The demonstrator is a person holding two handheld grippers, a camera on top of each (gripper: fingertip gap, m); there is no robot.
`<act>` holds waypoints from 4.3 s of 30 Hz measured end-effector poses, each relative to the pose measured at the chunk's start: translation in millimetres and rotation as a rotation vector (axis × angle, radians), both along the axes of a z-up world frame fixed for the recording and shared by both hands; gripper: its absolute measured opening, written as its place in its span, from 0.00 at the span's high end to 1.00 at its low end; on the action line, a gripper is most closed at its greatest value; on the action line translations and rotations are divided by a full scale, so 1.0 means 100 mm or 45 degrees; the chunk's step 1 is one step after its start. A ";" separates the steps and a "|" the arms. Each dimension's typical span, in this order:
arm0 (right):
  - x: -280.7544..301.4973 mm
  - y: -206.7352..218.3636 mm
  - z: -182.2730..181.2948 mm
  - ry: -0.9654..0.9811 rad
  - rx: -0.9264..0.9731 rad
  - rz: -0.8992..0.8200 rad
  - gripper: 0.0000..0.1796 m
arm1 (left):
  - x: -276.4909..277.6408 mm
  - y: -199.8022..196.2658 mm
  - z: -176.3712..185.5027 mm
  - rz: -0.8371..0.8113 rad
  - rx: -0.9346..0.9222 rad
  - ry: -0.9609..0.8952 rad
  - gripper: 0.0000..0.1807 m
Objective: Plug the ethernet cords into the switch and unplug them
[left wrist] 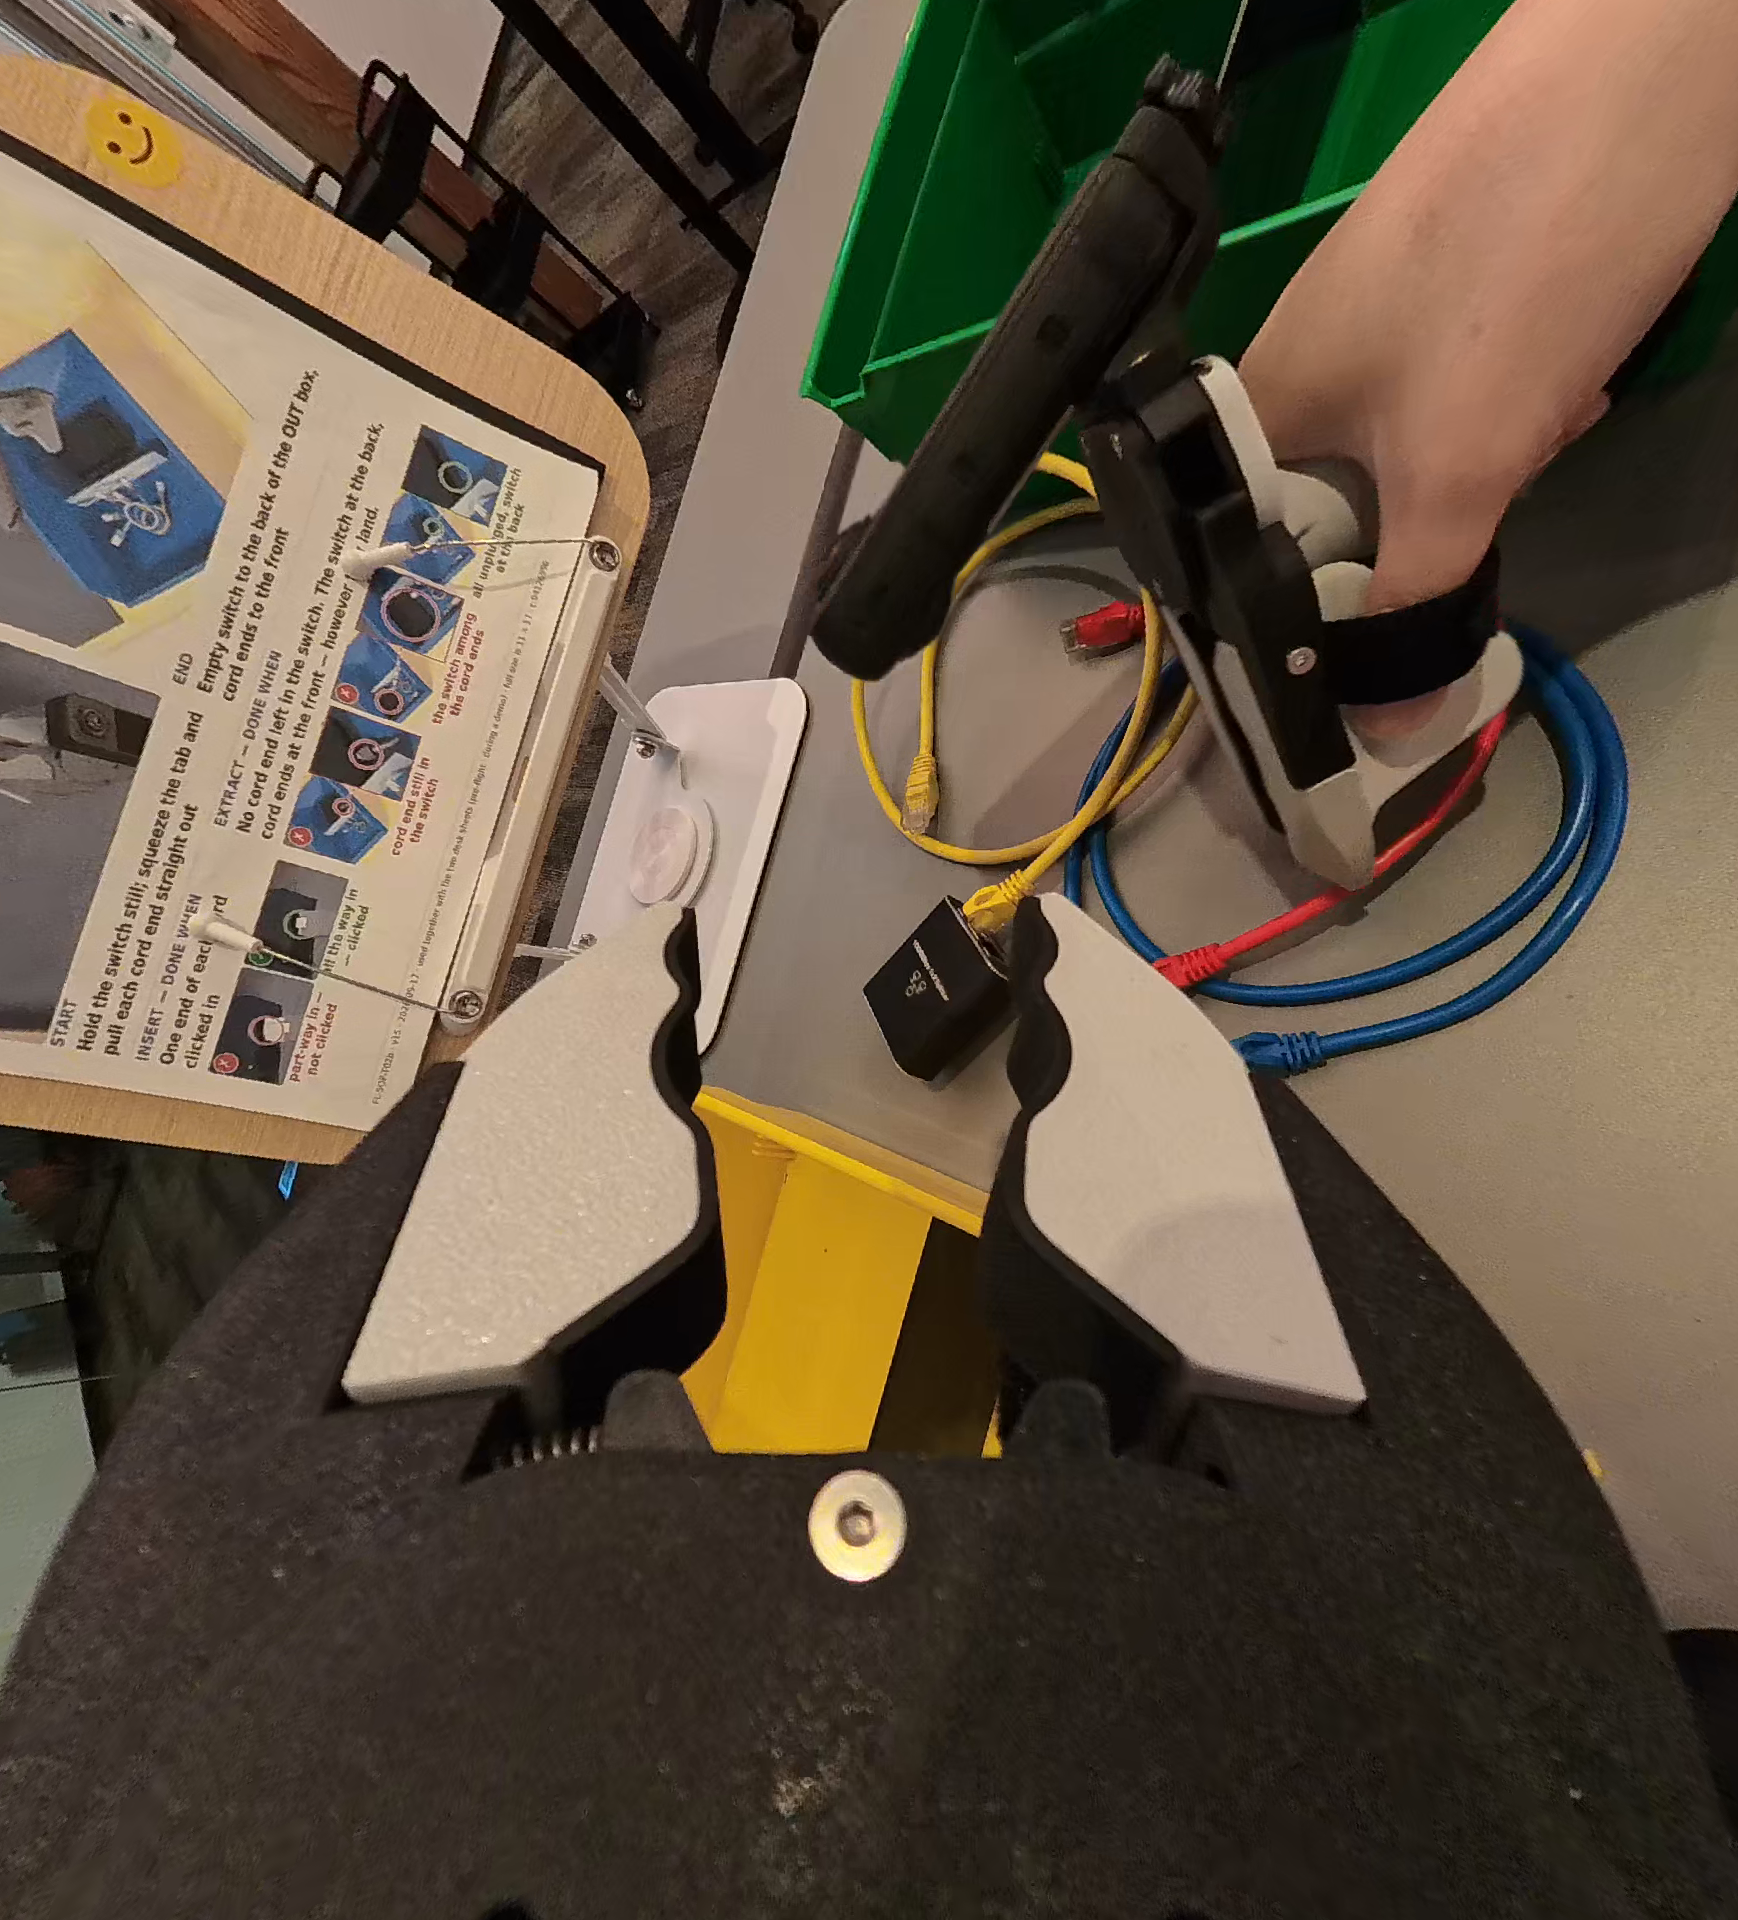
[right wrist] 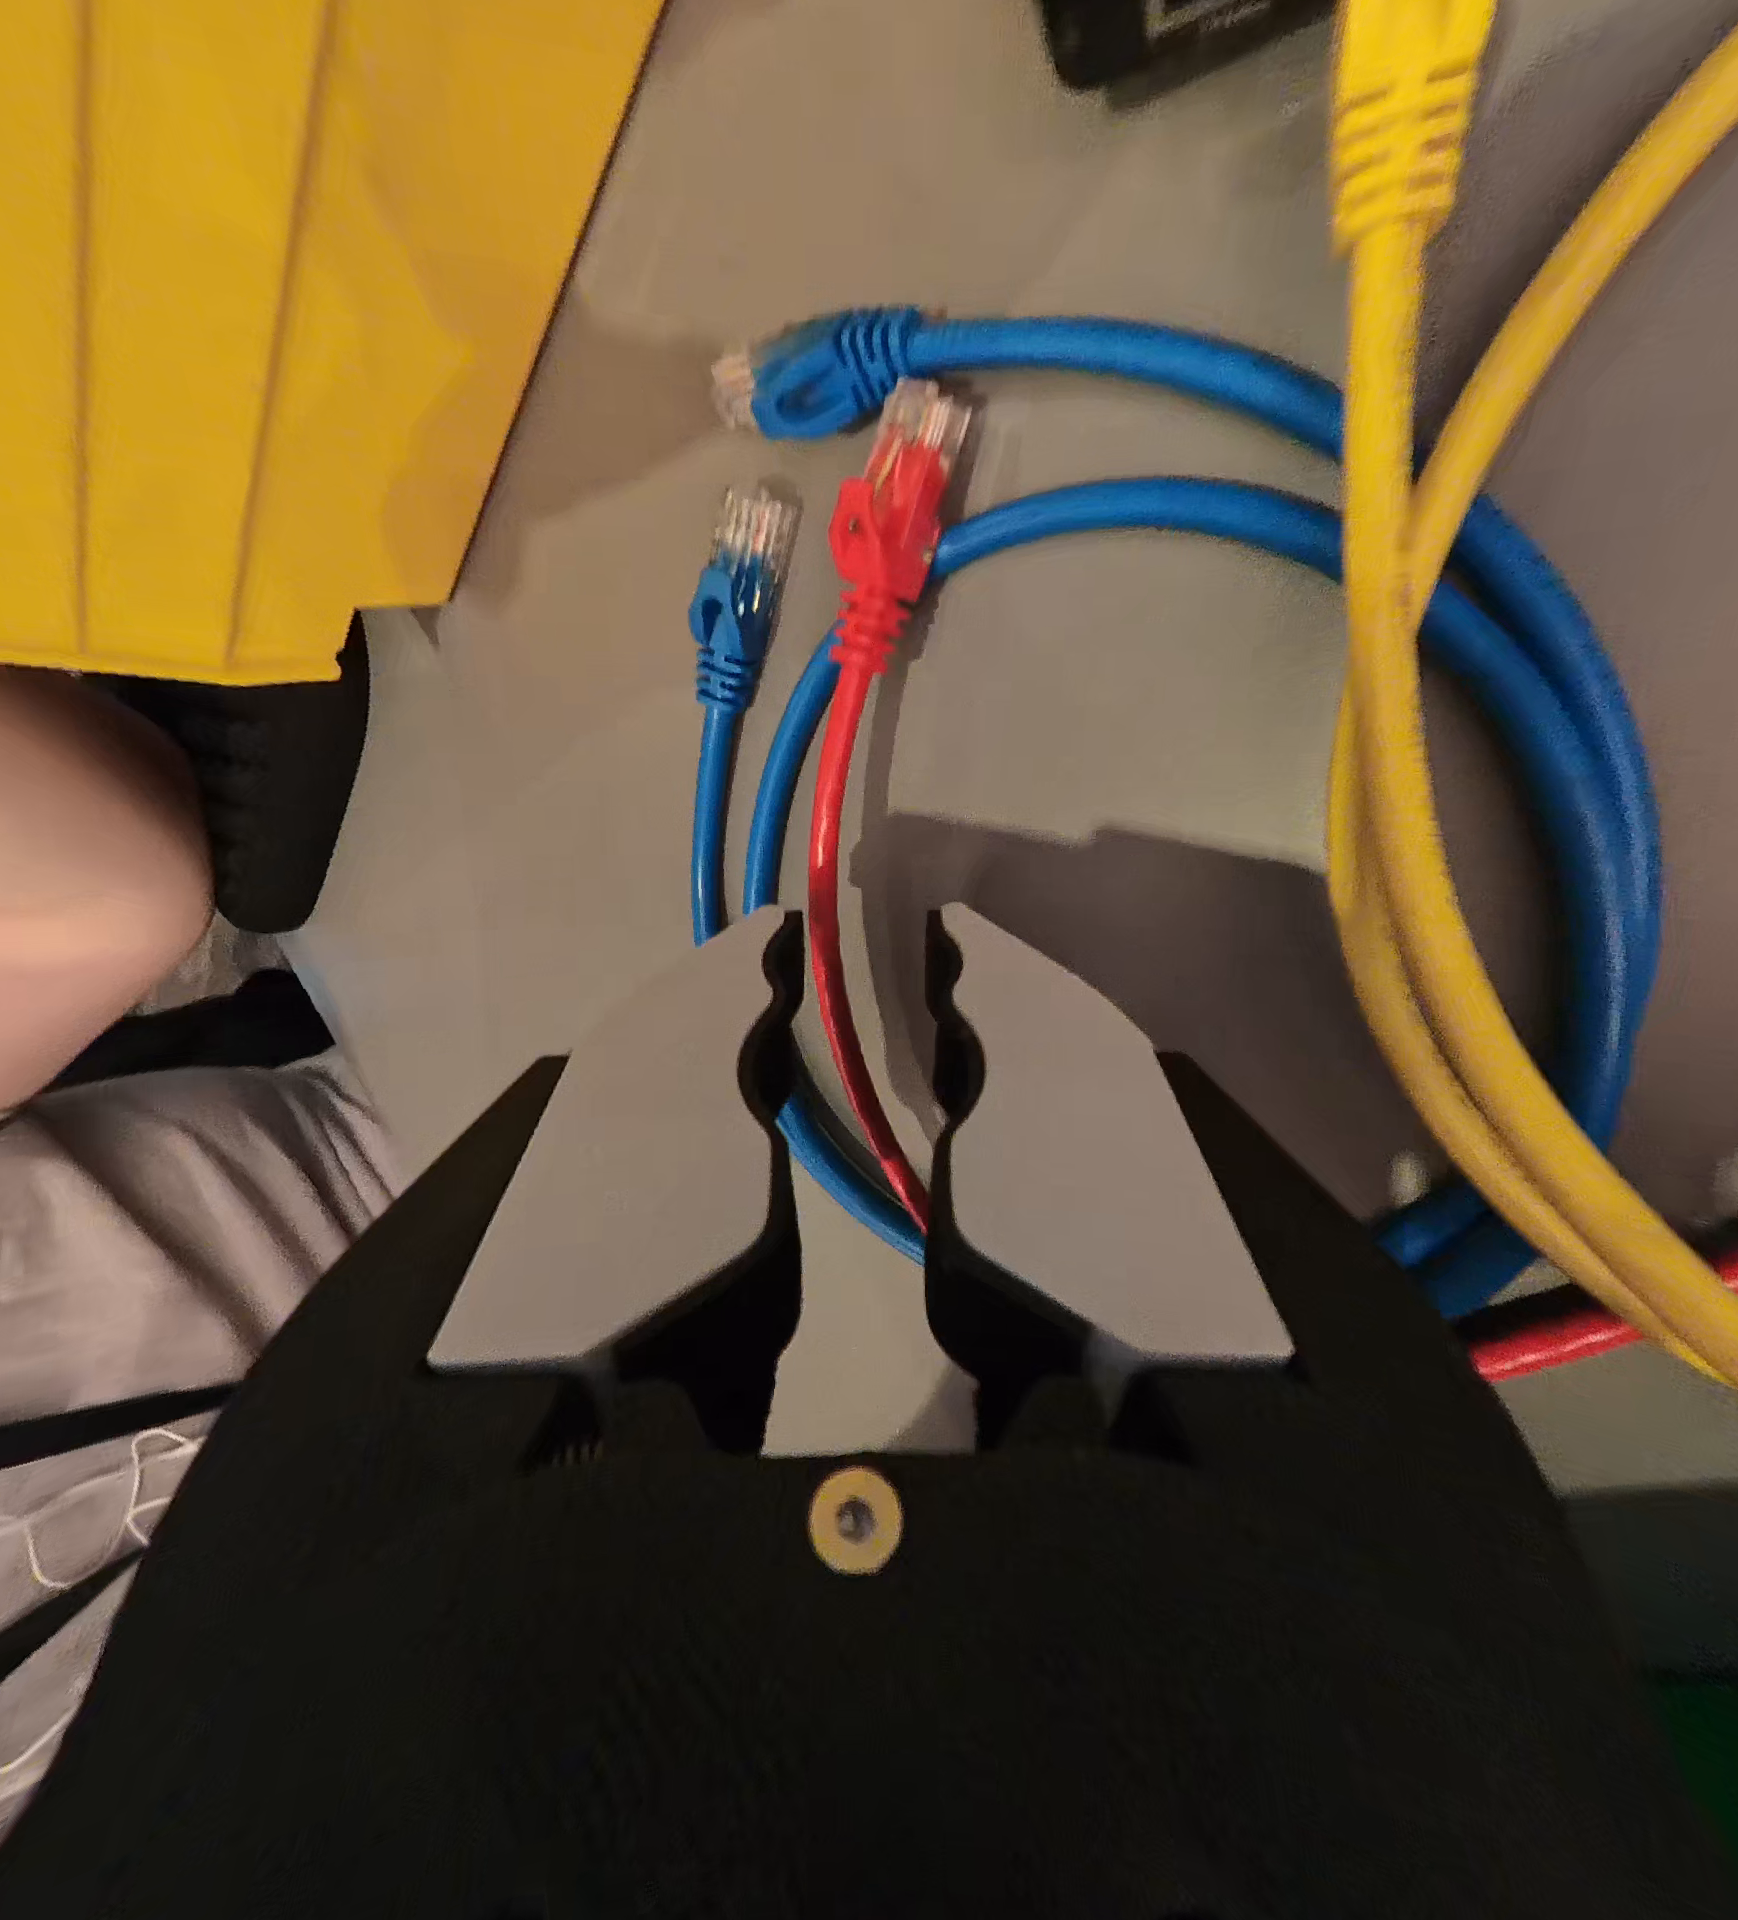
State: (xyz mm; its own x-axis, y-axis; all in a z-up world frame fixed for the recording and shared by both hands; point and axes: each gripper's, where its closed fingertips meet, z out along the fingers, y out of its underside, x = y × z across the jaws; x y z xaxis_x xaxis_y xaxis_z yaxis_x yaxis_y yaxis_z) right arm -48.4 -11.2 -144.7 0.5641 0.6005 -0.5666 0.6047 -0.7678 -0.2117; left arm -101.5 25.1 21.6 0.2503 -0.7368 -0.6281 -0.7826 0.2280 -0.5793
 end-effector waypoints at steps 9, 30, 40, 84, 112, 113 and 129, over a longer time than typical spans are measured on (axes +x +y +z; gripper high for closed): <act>-0.26 0.09 -0.03 -0.142 0.395 0.181 0.84 | -0.05 0.00 0.03 0.010 0.003 -0.007 0.68; -0.04 -0.04 1.07 0.190 0.870 0.473 0.96 | 0.20 -0.25 -0.27 -0.217 -0.404 -0.110 0.75; -0.02 -0.06 1.02 0.141 0.910 0.544 0.96 | 0.37 -0.32 -0.40 -0.302 -0.573 -0.131 0.87; -0.58 0.12 2.06 2.121 0.109 -0.383 0.90 | -0.07 -0.26 0.38 -0.403 -0.616 -0.671 0.93; -0.46 -0.40 2.39 1.358 2.059 0.220 0.94 | -0.11 -0.70 0.59 -0.733 -0.741 -0.780 0.97; -0.46 -0.39 2.38 1.334 2.061 0.232 0.94 | -0.11 -0.69 0.58 -0.723 -0.752 -0.772 0.96; -0.47 -0.46 2.39 0.876 2.671 0.414 0.94 | 0.03 -0.65 0.59 -0.724 -1.153 -0.958 0.72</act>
State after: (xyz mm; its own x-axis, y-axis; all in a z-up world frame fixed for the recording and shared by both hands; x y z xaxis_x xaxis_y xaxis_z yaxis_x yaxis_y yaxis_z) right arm -95.7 -57.5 94.5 0.4067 0.4319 0.8050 0.1220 0.8476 -0.5164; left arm -98.5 -40.1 80.9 -0.1637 -0.9399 0.2997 -0.1256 -0.2815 -0.9513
